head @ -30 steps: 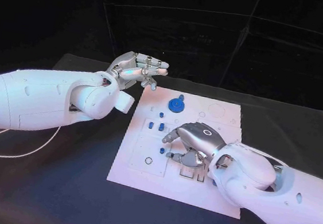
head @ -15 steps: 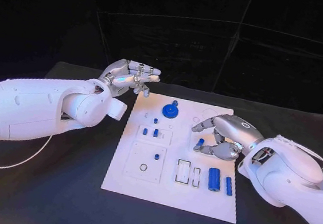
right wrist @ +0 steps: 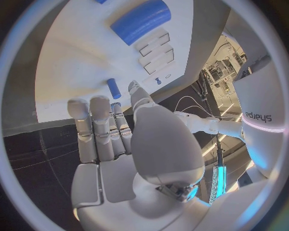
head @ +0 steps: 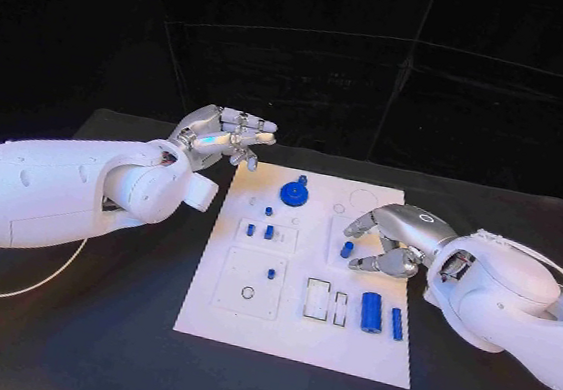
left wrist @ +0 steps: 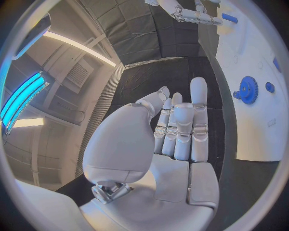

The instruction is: Assemble the parts on the task board

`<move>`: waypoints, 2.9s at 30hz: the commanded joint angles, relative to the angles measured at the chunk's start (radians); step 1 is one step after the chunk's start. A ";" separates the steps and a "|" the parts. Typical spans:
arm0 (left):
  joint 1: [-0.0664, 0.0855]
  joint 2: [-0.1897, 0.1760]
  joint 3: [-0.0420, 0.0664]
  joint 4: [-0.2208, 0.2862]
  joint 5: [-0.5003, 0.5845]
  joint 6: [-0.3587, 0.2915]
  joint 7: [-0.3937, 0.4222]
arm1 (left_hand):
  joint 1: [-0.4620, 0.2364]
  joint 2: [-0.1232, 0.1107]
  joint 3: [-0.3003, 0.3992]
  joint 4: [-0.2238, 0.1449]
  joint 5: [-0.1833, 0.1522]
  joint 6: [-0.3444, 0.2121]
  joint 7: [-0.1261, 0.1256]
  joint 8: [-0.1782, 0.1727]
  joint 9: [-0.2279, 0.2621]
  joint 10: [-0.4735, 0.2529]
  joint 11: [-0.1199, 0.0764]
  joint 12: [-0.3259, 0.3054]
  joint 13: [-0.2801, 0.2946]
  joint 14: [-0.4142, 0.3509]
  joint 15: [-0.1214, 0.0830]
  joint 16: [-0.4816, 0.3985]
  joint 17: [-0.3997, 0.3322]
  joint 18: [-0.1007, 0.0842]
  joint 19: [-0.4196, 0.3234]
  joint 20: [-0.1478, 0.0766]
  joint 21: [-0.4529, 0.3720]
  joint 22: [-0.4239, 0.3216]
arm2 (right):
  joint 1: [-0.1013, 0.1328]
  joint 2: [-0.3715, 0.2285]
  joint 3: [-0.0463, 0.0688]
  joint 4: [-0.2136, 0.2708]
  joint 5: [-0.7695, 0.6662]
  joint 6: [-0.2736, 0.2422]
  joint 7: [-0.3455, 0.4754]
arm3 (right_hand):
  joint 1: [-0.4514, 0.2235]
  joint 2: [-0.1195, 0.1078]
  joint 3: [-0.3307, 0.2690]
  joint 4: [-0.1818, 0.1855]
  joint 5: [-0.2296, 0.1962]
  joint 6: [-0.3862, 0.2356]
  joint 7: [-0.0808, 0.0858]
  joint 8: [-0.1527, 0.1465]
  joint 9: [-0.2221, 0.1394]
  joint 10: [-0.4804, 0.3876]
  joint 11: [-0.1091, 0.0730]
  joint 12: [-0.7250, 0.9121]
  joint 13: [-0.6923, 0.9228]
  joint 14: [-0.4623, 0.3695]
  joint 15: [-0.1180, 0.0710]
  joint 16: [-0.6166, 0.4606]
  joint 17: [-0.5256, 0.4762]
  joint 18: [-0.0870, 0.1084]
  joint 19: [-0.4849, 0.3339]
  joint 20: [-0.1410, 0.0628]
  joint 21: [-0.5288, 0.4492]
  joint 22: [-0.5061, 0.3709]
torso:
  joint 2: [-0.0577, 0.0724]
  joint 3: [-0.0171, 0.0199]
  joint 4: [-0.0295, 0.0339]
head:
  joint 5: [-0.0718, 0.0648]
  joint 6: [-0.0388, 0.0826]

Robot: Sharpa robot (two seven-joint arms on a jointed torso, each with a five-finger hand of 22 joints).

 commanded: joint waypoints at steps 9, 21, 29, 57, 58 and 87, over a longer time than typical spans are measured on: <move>0.001 0.000 0.001 0.001 0.003 0.014 0.003 | -0.006 0.001 -0.007 -0.001 0.003 -0.007 0.000 0.005 -0.001 -0.006 -0.002 0.004 0.001 -0.006 -0.001 -0.005 0.000 0.013 -0.005 0.002 -0.004 -0.002 | 0.002 0.034 0.001 -0.023 -0.034 0.069 -0.019 | 0.052 0.061 0.006 -0.017 -0.034 0.031 0.000 0.003 -0.001 0.074 -0.020 0.046 -0.006 0.044 -0.019 0.012 0.025 -0.011 0.072 -0.016 0.060 0.067 | 0.000 0.0001 0.0008 | 0.001 -0.004; 0.001 0.000 0.001 0.001 0.003 0.015 0.003 | -0.008 0.002 -0.008 -0.001 0.002 -0.007 0.000 0.005 -0.001 -0.006 -0.002 0.005 0.001 -0.006 -0.001 -0.005 -0.001 0.013 -0.005 0.002 -0.005 -0.002 | 0.001 0.062 0.000 -0.046 -0.044 0.104 -0.030 | 0.072 0.096 0.061 -0.010 -0.069 0.073 0.005 0.008 0.000 0.173 -0.029 0.016 -0.010 0.071 -0.029 0.045 0.088 -0.026 0.121 -0.025 0.115 0.133 | 0.000 0.0008 -0.0001 | 0.001 -0.010; 0.001 0.000 0.001 0.001 0.003 0.012 0.004 | -0.009 0.003 -0.008 0.000 0.002 -0.007 0.000 0.006 0.000 -0.007 -0.002 0.006 0.001 -0.006 -0.001 -0.004 0.000 0.013 -0.005 0.002 -0.005 -0.003 | 0.001 0.068 0.000 -0.052 -0.052 0.092 -0.042 | 0.090 0.106 0.118 -0.011 -0.101 0.115 0.009 0.015 0.002 0.221 -0.031 -0.011 -0.009 0.083 -0.031 0.081 0.141 -0.037 0.152 -0.027 0.157 0.184 | 0.000 0.0007 -0.0006 | 0.000 -0.012; 0.001 -0.002 0.001 -0.004 0.003 0.007 0.010 | -0.011 0.007 -0.008 0.002 0.003 -0.007 0.000 0.007 0.000 -0.008 -0.002 0.008 0.002 -0.007 0.000 -0.003 -0.001 0.013 -0.004 0.003 -0.007 -0.004 | 0.003 0.008 0.039 0.068 0.053 -0.109 -0.013 | 0.051 0.041 0.373 -0.046 -0.124 0.189 0.004 0.023 0.000 0.336 -0.043 -0.093 -0.004 0.089 -0.039 0.143 0.218 -0.052 0.188 -0.035 0.226 0.268 | -0.002 0.0008 0.0009 | 0.001 -0.003; 0.001 -0.002 0.001 -0.004 0.003 0.007 0.010 | -0.011 0.007 -0.008 0.002 0.003 -0.007 0.000 0.007 0.000 -0.008 -0.002 0.008 0.002 -0.007 0.000 -0.003 -0.001 0.013 -0.004 0.003 -0.007 -0.004 | 0.003 0.009 0.042 0.075 0.061 -0.112 -0.011 | 0.050 0.038 0.376 -0.047 -0.124 0.189 0.004 0.023 0.000 0.337 -0.043 -0.094 -0.004 0.090 -0.039 0.144 0.221 -0.052 0.189 -0.035 0.228 0.270 | -0.002 0.0005 0.0007 | 0.001 -0.002; 0.001 0.024 0.001 -0.012 0.003 0.012 0.009 | -0.011 0.009 -0.008 0.001 0.003 -0.008 0.000 0.008 0.000 -0.009 -0.002 0.010 0.002 -0.007 0.000 -0.003 -0.001 0.013 -0.004 0.003 -0.008 -0.005 | -0.063 0.275 -0.025 -0.007 0.072 -0.025 0.118 | 0.031 0.024 0.408 -0.057 -0.113 0.183 0.009 0.016 -0.001 0.336 -0.039 -0.111 -0.005 0.091 -0.035 0.153 0.232 -0.051 0.184 -0.033 0.226 0.267 | 0.000 0.0006 -0.0001 | 0.044 -0.031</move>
